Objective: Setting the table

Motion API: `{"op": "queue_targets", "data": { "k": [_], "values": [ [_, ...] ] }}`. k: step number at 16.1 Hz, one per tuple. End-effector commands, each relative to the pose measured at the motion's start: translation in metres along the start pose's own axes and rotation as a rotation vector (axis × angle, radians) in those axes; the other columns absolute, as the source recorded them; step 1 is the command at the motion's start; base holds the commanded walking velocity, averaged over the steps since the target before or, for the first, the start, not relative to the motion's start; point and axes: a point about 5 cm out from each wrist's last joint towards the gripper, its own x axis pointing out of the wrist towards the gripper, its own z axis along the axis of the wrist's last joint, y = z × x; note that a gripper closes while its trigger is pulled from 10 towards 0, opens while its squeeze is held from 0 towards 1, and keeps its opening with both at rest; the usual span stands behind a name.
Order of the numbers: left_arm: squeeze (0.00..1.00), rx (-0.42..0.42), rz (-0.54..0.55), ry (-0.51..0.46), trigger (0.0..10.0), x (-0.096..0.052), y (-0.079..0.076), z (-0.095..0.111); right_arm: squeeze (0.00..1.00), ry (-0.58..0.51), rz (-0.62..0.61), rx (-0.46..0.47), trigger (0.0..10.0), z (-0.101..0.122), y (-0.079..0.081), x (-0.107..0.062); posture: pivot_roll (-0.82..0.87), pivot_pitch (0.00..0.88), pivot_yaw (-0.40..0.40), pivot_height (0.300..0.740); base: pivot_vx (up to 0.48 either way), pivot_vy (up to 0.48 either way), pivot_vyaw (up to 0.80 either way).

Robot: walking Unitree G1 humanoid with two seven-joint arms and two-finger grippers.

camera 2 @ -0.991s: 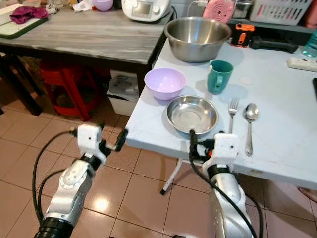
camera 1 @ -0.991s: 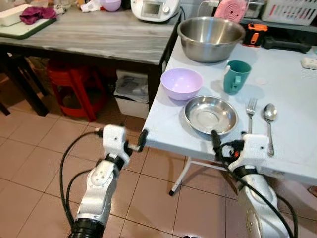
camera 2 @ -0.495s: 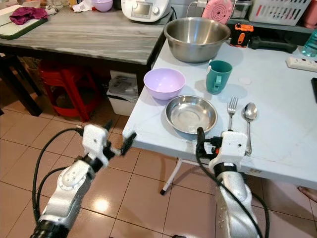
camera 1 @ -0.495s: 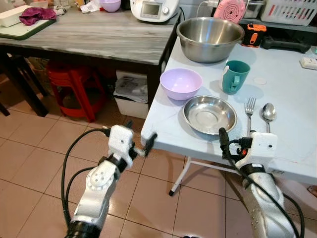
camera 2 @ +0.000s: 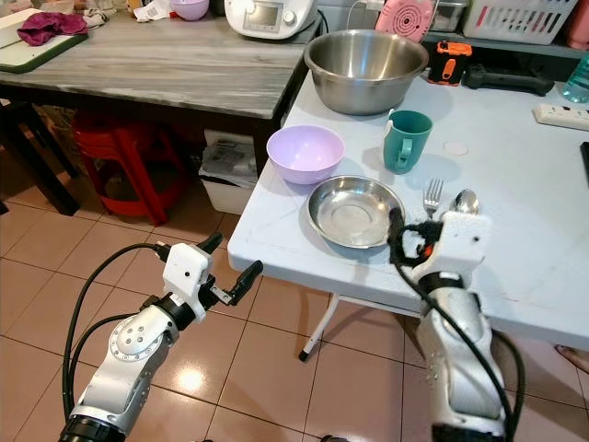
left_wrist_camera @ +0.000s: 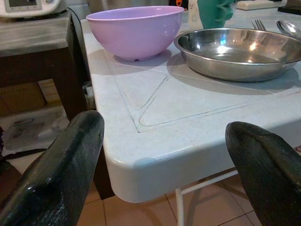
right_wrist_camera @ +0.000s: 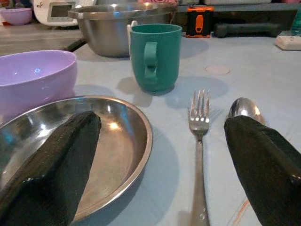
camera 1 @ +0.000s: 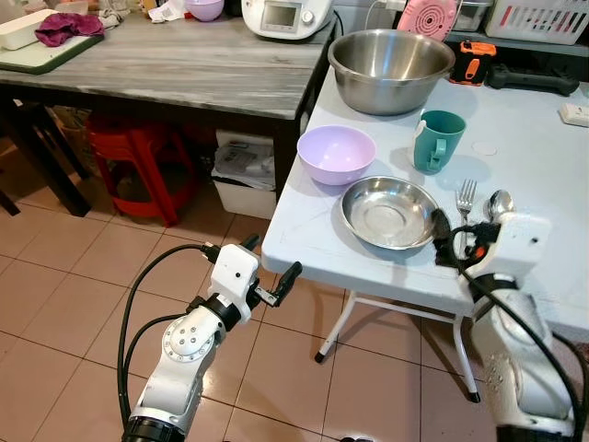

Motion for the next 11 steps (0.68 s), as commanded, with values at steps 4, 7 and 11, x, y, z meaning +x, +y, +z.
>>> {"op": "queue_targets", "data": {
  "k": [4,7,11],
  "values": [
    [0.00,0.014,-0.004,-0.001,10.0,-0.001,0.002,0.003,0.00,0.028,0.015,0.023,10.0,0.001,-0.002,0.012,-0.11,0.146,0.035,0.740,0.000,0.000,0.00],
    [0.00,0.025,-0.017,0.000,10.0,-0.002,0.003,0.004,0.00,0.094,0.063,0.065,10.0,-0.003,-0.001,0.021,-0.10,0.173,0.043,0.740,0.000,0.000,0.00],
    [0.00,0.043,-0.061,0.006,10.0,-0.005,0.000,0.005,0.00,0.166,0.078,0.088,10.0,-0.012,0.001,0.032,-0.09,0.189,0.053,0.740,0.000,0.000,0.00]
  ]
}}
